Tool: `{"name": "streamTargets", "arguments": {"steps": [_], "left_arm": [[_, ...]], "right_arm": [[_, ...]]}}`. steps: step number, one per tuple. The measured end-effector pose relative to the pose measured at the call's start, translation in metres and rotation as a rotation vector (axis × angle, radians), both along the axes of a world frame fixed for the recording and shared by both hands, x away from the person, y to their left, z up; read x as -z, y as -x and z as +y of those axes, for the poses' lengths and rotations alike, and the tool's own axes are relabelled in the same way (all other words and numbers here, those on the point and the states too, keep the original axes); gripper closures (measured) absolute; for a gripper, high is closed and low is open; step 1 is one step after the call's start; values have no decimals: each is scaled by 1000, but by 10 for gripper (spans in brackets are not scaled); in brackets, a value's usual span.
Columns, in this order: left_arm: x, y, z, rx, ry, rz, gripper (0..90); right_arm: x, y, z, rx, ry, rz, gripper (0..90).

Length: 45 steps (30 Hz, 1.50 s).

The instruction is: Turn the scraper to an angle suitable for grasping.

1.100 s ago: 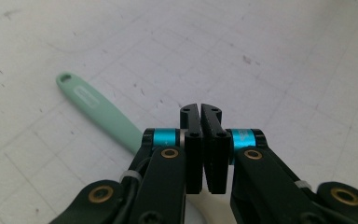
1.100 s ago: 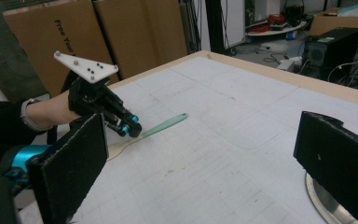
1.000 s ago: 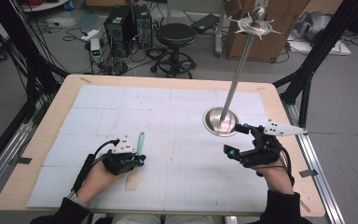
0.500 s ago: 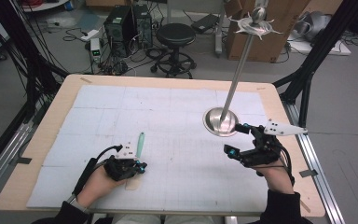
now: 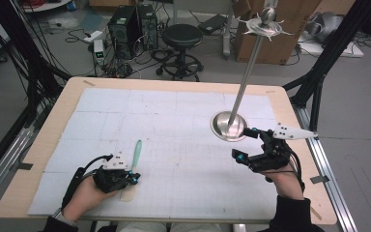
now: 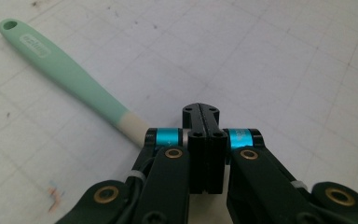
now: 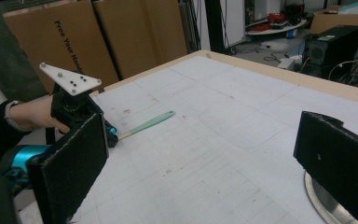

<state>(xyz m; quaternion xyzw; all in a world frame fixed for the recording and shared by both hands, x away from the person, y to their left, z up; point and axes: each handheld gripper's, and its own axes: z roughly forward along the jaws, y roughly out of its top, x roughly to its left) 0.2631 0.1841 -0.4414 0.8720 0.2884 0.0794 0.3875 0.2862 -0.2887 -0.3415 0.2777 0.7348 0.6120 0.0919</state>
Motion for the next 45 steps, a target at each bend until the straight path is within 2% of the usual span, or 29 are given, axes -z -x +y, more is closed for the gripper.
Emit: {"name": "streamTargets", "arguments": {"steps": [5,7,8,9,10,11,12,13,14,15,18,20,22,28,31,33,38,45], "left_arm": [[-1,5,16,-6,0,10,900],[-2,6,19,-23,2,12,900],[-3,5,21,-41,10,1,900],[-4,3,24,-54,43,-5,900],[-7,1,26,-73,83,-16,900],[-8,-2,29,-93,102,-23,900],[-9,-9,34,-155,102,-32,900],[-9,-9,34,-155,102,-32,900],[-5,-18,38,-209,73,-29,900],[-5,-18,38,-209,73,-29,900],[1,-33,41,-283,63,-8,900],[3,-40,43,-311,73,-6,899],[5,-46,43,-327,63,-17,899],[9,-61,39,-364,90,-43,899],[10,-67,32,-365,93,-52,899],[9,-68,25,-351,79,-52,899],[6,-65,0,-251,45,-54,899],[1,-53,-30,-122,-7,-38,898]], "right_arm": [[0,0,1,-3,3,-1,18],[0,0,1,-3,3,-1,18],[0,0,2,-3,5,1,18],[0,0,2,-3,5,1,18],[1,-1,3,-3,7,2,18],[1,-1,3,-5,8,4,18],[2,-2,4,-6,11,7,18],[3,-2,5,-7,15,8,18],[3,-2,5,-9,18,9,18],[4,-2,5,-9,19,10,18],[3,-1,5,-5,20,12,18],[3,0,4,-4,19,9,18],[3,1,2,1,19,10,18],[4,6,-2,15,20,16,18],[4,8,-4,19,20,11,18],[4,8,-5,23,20,14,18],[5,10,-8,31,18,16,18],[4,11,-11,37,14,12,18]]}}
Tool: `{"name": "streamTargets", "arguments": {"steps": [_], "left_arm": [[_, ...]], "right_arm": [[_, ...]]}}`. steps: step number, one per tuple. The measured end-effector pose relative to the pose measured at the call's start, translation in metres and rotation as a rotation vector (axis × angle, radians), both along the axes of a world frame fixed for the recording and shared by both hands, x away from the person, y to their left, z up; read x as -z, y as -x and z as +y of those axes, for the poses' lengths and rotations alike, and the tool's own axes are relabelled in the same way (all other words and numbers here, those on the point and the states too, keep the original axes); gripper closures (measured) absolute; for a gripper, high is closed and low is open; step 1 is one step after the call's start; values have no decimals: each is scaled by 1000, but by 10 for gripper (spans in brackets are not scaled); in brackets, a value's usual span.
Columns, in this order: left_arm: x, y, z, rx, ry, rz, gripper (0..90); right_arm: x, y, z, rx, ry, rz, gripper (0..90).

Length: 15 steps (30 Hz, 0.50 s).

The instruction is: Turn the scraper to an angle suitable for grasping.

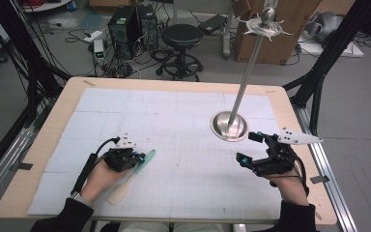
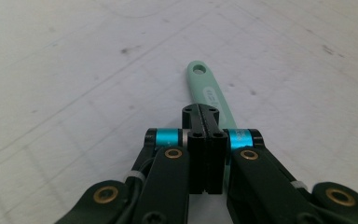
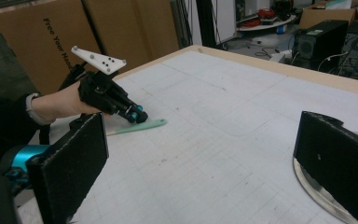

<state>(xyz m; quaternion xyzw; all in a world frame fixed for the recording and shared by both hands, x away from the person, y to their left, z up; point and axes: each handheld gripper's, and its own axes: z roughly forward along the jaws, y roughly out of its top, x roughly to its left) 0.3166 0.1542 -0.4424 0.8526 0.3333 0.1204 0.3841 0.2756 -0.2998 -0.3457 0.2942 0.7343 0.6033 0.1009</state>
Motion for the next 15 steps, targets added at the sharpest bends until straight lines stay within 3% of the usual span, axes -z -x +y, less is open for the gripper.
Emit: {"name": "streamTargets", "arguments": {"steps": [9,13,15], "left_arm": [[-2,26,-35,195,-32,-2,897],[-2,35,-42,271,-17,12,897],[-1,40,-46,288,-26,-12,897]], "right_arm": [[1,0,0,1,0,7,18],[0,0,0,9,-3,3,18],[-1,1,0,10,-2,-6,18]]}}
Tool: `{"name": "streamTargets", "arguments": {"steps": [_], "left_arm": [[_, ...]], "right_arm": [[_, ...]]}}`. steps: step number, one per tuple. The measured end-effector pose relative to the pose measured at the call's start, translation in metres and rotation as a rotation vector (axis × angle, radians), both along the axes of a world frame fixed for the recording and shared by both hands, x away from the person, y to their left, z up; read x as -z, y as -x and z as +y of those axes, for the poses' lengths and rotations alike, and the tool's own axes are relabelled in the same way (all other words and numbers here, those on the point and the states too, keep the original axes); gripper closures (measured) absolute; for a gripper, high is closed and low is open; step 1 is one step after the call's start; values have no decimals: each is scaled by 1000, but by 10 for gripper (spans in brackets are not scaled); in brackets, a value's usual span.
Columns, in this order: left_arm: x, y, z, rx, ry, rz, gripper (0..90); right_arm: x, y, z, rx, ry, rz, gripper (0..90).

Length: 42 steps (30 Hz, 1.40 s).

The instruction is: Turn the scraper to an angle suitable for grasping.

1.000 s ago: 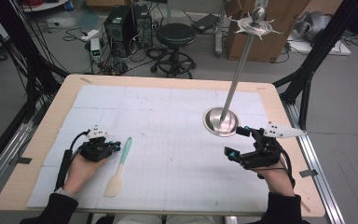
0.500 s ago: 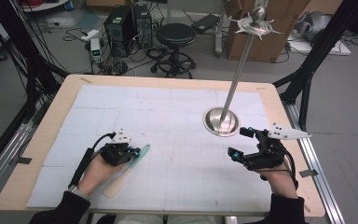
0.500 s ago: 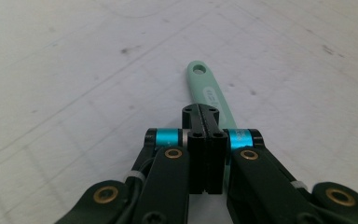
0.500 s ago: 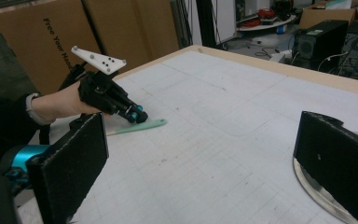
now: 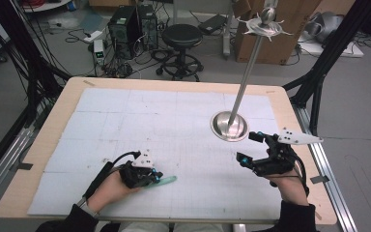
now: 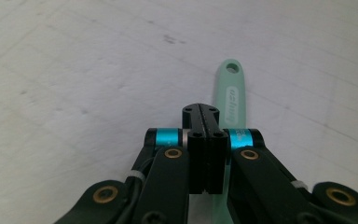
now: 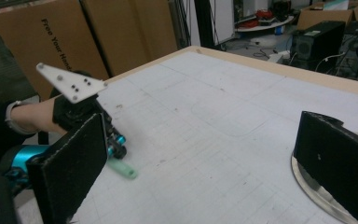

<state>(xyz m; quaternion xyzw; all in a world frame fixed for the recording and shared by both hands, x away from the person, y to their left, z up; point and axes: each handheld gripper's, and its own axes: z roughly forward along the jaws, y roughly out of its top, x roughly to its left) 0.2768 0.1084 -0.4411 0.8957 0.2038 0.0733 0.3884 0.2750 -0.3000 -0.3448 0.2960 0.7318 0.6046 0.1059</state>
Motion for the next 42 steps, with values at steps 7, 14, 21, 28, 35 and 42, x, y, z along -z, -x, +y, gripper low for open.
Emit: {"name": "streamTargets", "arguments": {"steps": [7,14,21,28,35,42], "left_arm": [[-3,0,2,18,20,5,897],[-24,7,18,45,89,-63,811],[-39,14,35,62,193,-103,547],[-36,24,35,46,91,-51,217],[-38,20,46,24,100,3,170],[-33,14,42,62,-23,69,214]], "right_arm": [[-3,1,2,-19,-1,-7,18],[-5,-1,0,-11,-14,-17,18],[-4,-4,1,-15,-12,-13,18],[-5,-6,-1,-4,-29,-17,18],[-6,-6,-2,9,-35,-31,18],[-4,-3,-7,31,-43,-23,19]]}}
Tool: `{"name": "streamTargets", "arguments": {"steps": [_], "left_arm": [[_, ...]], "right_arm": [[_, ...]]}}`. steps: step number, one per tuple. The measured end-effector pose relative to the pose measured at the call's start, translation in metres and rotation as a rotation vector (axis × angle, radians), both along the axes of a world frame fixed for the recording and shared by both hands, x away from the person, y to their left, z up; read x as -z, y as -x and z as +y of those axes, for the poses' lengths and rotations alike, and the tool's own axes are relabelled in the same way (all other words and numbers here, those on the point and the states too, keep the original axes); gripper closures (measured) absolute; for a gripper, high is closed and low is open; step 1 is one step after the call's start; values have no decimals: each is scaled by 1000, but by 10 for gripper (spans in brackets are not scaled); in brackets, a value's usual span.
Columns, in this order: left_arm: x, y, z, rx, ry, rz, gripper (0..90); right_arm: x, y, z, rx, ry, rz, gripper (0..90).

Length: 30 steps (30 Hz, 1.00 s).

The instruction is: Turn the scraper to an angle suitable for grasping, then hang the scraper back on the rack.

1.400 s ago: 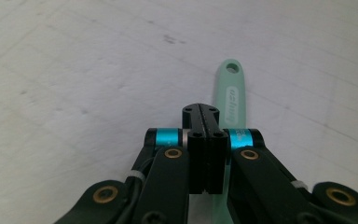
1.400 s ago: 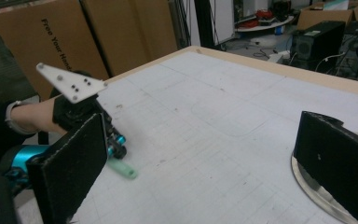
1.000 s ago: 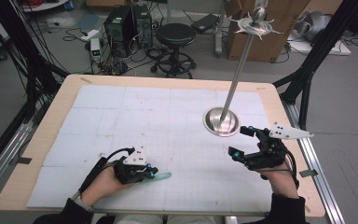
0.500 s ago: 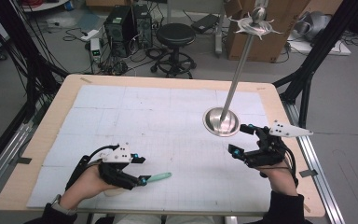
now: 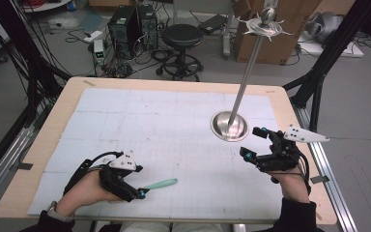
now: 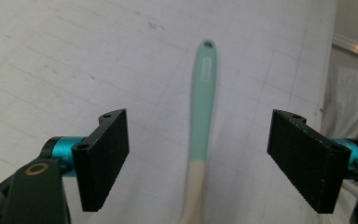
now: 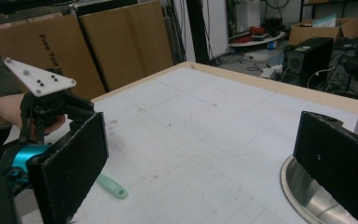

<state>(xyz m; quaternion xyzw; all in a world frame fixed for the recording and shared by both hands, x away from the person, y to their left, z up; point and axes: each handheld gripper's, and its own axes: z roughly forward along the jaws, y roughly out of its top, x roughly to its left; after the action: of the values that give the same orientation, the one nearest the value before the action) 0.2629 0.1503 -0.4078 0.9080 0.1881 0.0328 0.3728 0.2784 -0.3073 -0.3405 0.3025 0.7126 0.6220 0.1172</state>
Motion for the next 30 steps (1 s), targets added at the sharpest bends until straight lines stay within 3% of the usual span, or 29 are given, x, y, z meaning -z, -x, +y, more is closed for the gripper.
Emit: {"name": "streamTargets", "arguments": {"steps": [3,6,9,12,17,19,22,26,30], "left_arm": [[4,0,-4,53,-65,9,220],[2,-2,-6,88,-74,18,219],[0,-8,-8,104,-98,55,225],[-1,-12,-14,150,-169,73,231],[-1,-25,-17,159,-216,116,281],[-3,-29,-17,141,-244,106,299],[-4,-29,-20,165,-268,110,370],[-4,-28,-26,215,-355,112,445],[-4,-28,-30,215,-419,134,498]], "right_arm": [[1,0,0,-1,-1,4,20],[0,0,1,-5,-1,1,20],[1,1,0,-4,2,5,19],[2,1,-1,1,4,9,20],[2,2,-1,-6,9,6,20],[3,2,-1,-5,11,10,20],[5,1,-2,-1,9,20,20],[6,0,-3,0,9,18,20],[6,0,-4,1,5,16,20]]}}
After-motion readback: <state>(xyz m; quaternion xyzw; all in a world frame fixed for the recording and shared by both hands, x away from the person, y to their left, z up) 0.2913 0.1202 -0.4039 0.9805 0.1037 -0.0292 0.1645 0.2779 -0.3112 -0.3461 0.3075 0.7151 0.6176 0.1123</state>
